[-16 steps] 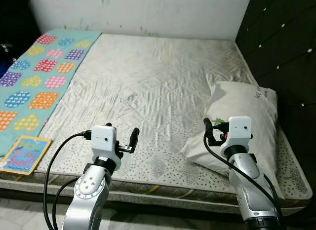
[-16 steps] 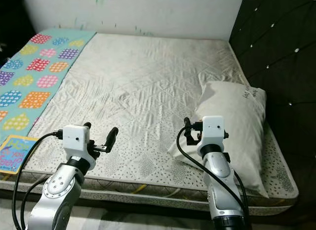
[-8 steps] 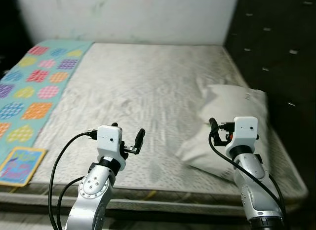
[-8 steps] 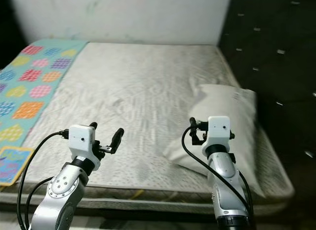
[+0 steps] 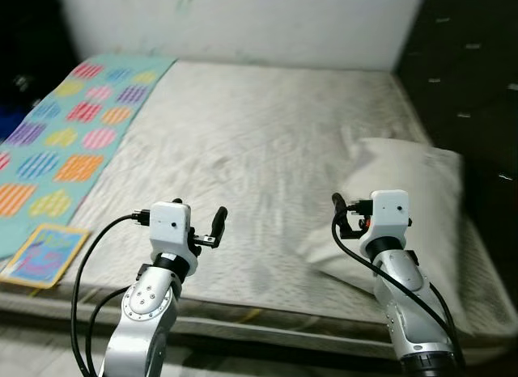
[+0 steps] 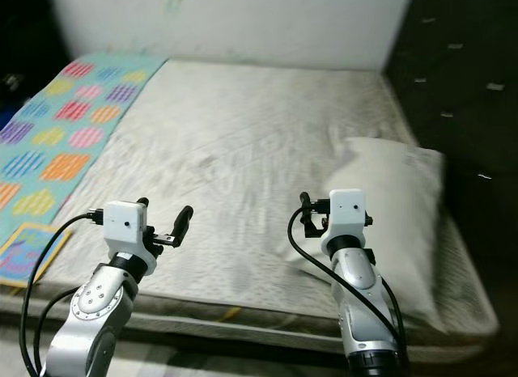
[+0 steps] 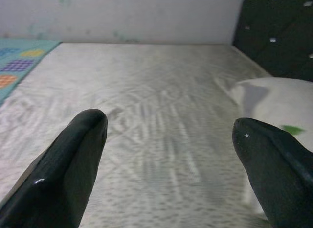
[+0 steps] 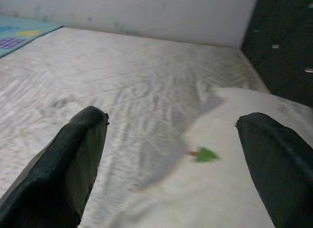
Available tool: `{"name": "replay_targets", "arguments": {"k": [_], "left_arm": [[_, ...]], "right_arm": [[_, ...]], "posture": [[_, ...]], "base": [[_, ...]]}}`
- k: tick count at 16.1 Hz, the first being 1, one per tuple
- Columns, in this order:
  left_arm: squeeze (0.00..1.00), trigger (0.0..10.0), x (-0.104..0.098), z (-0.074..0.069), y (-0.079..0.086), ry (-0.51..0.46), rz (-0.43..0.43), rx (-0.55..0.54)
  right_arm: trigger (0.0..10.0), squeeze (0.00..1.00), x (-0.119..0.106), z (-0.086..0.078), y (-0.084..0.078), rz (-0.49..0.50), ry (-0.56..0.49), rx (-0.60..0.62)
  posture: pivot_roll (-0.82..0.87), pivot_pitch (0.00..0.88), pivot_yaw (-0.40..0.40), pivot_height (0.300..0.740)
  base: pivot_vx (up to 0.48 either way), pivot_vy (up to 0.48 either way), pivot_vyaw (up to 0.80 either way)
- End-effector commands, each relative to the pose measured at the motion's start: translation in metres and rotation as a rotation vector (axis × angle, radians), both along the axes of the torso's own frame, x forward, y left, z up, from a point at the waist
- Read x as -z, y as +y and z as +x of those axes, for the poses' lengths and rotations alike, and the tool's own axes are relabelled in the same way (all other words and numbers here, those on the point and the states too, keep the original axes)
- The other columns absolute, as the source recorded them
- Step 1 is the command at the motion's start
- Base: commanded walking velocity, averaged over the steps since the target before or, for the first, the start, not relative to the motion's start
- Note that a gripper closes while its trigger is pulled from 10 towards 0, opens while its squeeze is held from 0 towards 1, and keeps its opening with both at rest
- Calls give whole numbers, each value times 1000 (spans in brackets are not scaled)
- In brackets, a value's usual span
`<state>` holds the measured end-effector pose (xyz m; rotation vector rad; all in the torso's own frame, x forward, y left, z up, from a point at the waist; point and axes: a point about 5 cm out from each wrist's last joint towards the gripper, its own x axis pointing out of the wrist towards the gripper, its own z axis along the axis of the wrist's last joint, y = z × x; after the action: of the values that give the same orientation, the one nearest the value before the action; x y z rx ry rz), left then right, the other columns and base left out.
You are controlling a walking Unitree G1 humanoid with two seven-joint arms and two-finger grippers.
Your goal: Clean up the room
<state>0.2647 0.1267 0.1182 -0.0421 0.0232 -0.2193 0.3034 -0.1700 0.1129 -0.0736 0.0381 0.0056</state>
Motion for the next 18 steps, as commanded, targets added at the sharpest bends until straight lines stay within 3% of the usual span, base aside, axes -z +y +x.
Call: {"name": "replay_targets", "arguments": {"k": [1, 6, 15, 18], "left_arm": [[0, 10000, 1, 0, -4, 6, -1, 7], [0, 10000, 2, 0, -4, 8, -4, 5], [0, 10000, -6, 1, -1, -45, -63, 13], [0, 10000, -6, 1, 0, -44, -64, 14]], "right_arm": [[10000, 0, -1, 0, -4, -7, -5, 6], [10000, 0, -1, 0, -5, -14, -5, 2], [10000, 0, -5, -2, -5, -16, -25, -7], [10000, 0, -3, -3, -3, -11, -19, -10]], "posture": [[-80, 73, 7, 740], [-83, 75, 5, 740], [-88, 76, 8, 740], [-87, 76, 12, 740]], "base": [[0, -405, 0], [0, -409, 0], [0, -37, 0], [257, 0, 0]]}}
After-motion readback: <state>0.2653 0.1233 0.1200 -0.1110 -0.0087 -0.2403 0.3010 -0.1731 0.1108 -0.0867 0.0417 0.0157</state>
